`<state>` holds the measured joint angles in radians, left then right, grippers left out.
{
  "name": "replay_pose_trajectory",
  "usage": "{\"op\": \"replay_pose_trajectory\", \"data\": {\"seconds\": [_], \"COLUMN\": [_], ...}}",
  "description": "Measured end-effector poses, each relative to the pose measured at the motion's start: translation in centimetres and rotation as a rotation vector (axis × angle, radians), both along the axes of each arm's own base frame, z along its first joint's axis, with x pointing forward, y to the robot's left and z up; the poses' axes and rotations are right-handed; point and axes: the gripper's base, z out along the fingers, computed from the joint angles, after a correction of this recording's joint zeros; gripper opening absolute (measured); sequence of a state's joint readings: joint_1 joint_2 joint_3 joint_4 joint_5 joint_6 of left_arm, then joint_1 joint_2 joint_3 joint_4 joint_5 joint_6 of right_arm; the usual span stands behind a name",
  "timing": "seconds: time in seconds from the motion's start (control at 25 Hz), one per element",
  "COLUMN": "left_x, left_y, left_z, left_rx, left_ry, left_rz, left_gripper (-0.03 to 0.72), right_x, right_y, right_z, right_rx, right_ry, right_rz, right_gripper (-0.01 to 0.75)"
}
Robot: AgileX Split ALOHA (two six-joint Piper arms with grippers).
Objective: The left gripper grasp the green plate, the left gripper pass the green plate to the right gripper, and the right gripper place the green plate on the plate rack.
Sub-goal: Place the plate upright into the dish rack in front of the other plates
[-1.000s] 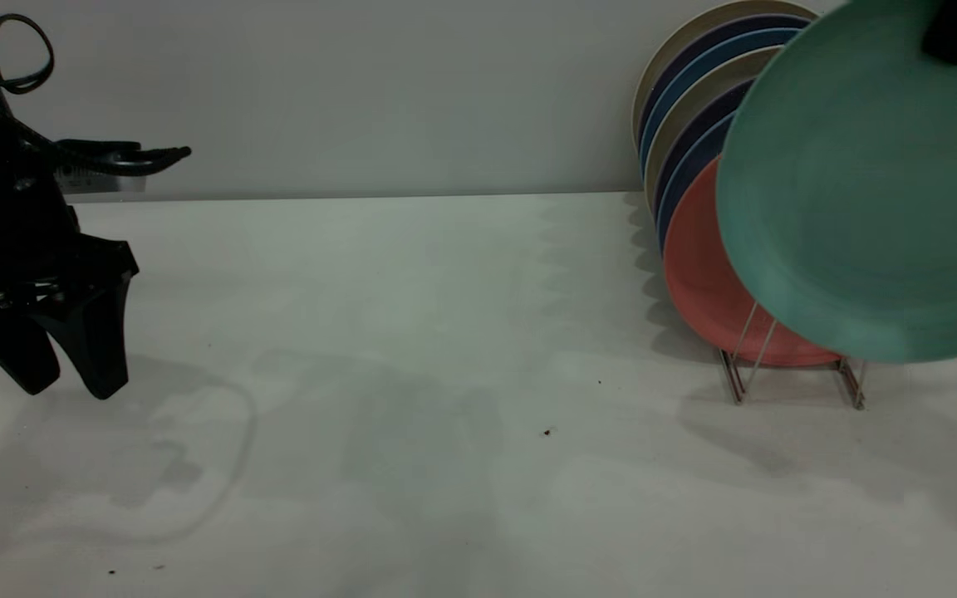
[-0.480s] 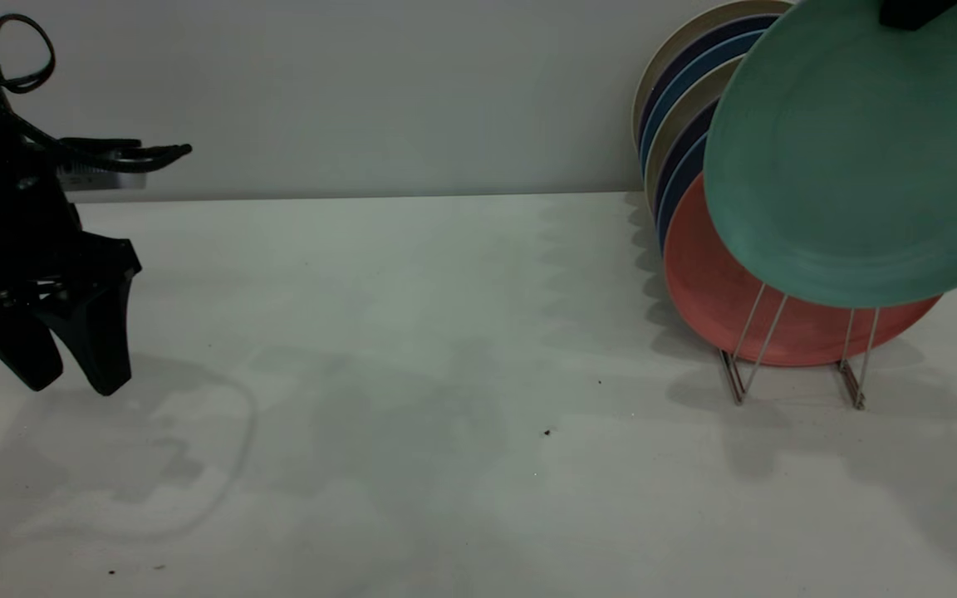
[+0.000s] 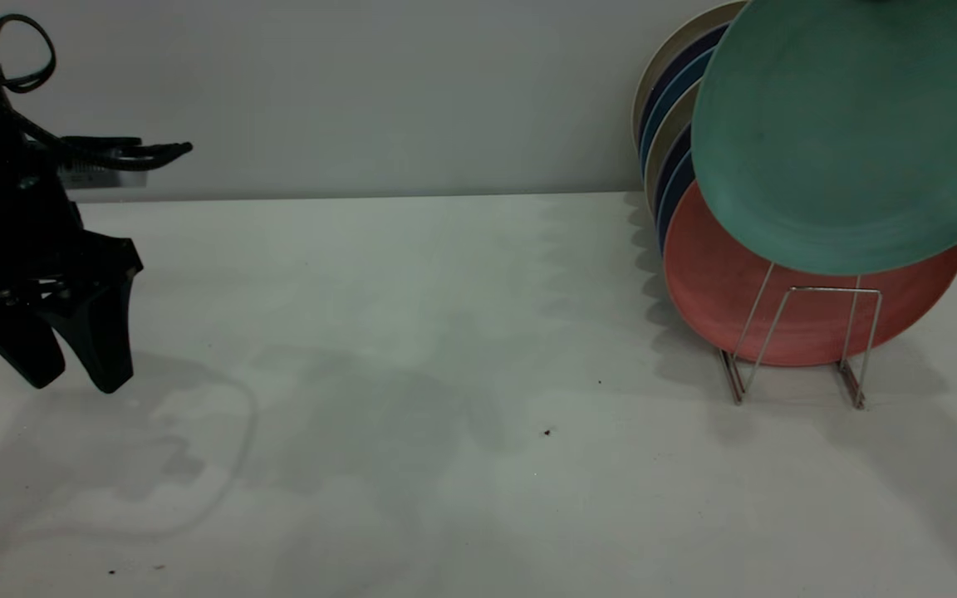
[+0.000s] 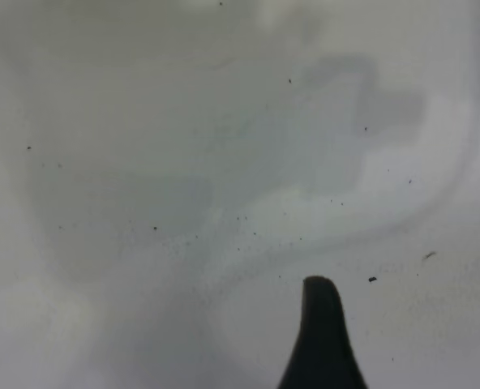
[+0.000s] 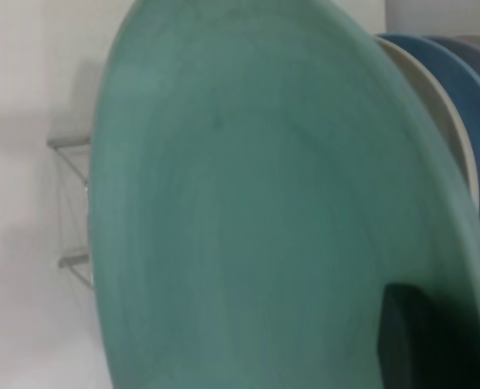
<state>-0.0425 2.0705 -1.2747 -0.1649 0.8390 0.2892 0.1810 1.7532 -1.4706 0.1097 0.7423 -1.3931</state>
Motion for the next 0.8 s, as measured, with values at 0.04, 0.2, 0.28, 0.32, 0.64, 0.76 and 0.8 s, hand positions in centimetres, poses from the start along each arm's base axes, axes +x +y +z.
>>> {"op": "replay_pose_trajectory", "data": {"seconds": [0.04,0.2,0.28,0.32,0.64,0.76,0.8], "left_x": [0.0,0.0,0.1,0.1,0.2,0.2,0.2], "left_y": [0.0,0.0,0.0,0.0,0.0,0.0,0.0], "left_z": [0.0,0.0,0.0,0.0,0.0,0.0,0.0], "left_rx": [0.000,0.000,0.000,0.001,0.001,0.001,0.001], "left_ry": [-0.001,-0.005,-0.009,-0.011,-0.021,-0.023,-0.024], "left_rz": [0.000,0.001,0.001,0.001,0.002,0.003,0.003], "left_gripper": [0.582,0.582,0.582,0.582,0.582,0.582,0.582], "right_x": [0.2,0.7,0.8,0.8,0.9,0.9,0.9], "right_y": [0.0,0.1,0.1,0.0,0.0,0.0,0.0], "right_z": [-0.2,-1.1,-1.2,-1.2,-1.2,-1.2,-1.2], "right_rx": [-0.001,-0.012,-0.019,-0.021,-0.026,-0.027,-0.027], "right_ry": [0.002,0.022,0.021,0.021,0.014,0.013,0.012], "right_rz": [0.000,0.001,0.003,0.003,0.004,0.004,0.004], "right_gripper": [0.061,0.061,0.061,0.061,0.061,0.061,0.061]}}
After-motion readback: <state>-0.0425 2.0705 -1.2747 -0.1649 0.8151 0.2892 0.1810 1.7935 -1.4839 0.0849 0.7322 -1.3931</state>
